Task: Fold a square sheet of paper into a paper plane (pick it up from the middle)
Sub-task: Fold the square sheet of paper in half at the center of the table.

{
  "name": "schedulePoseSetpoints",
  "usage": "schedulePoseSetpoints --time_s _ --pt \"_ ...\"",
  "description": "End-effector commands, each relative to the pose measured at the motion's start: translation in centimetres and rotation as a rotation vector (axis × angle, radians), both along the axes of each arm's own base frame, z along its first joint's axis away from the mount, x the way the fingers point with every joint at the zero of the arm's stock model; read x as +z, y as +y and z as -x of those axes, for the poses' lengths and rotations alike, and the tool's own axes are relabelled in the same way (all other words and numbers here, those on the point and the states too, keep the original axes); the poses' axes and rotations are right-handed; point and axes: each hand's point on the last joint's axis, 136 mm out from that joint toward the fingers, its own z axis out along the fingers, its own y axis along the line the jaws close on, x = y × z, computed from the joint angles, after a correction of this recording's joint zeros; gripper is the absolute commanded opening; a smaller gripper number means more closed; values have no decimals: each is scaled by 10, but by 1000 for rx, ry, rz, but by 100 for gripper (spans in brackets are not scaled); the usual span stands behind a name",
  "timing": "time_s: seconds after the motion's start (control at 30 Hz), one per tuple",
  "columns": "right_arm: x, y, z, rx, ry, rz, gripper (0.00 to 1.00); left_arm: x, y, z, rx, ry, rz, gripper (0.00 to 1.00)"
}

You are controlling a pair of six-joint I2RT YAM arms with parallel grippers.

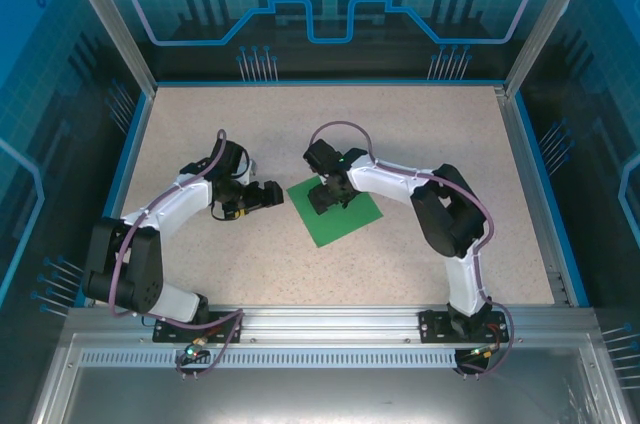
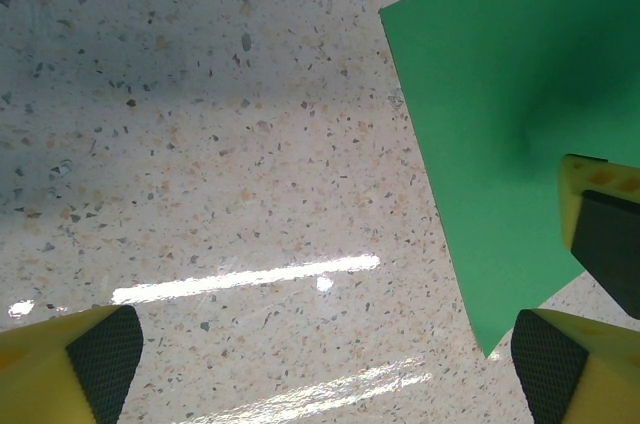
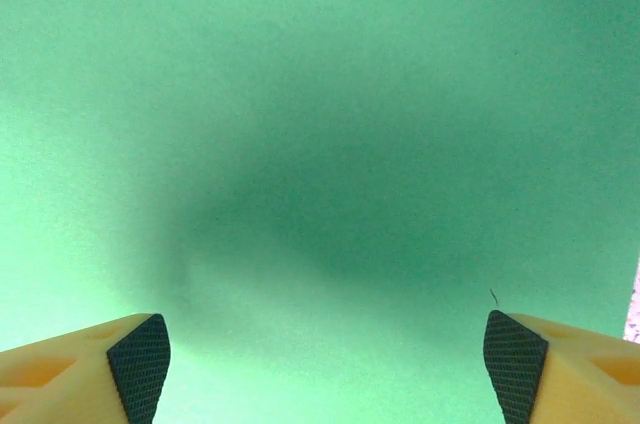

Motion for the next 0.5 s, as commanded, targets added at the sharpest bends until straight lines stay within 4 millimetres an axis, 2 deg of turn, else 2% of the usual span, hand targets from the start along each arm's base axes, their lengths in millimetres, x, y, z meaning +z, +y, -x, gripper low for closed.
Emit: schedulePoseSetpoints --time_s 0.0,0.3,0.47 --pt "7 7 0 -55 -10 -41 88 -1 -1 1 -12 13 25 99" --pt "-21 9 3 -127 47 -57 89 -2 -2 0 -11 24 31 99" --pt "-33 -1 5 -138 61 -3 89 -4 -3 1 -12 29 32 99"
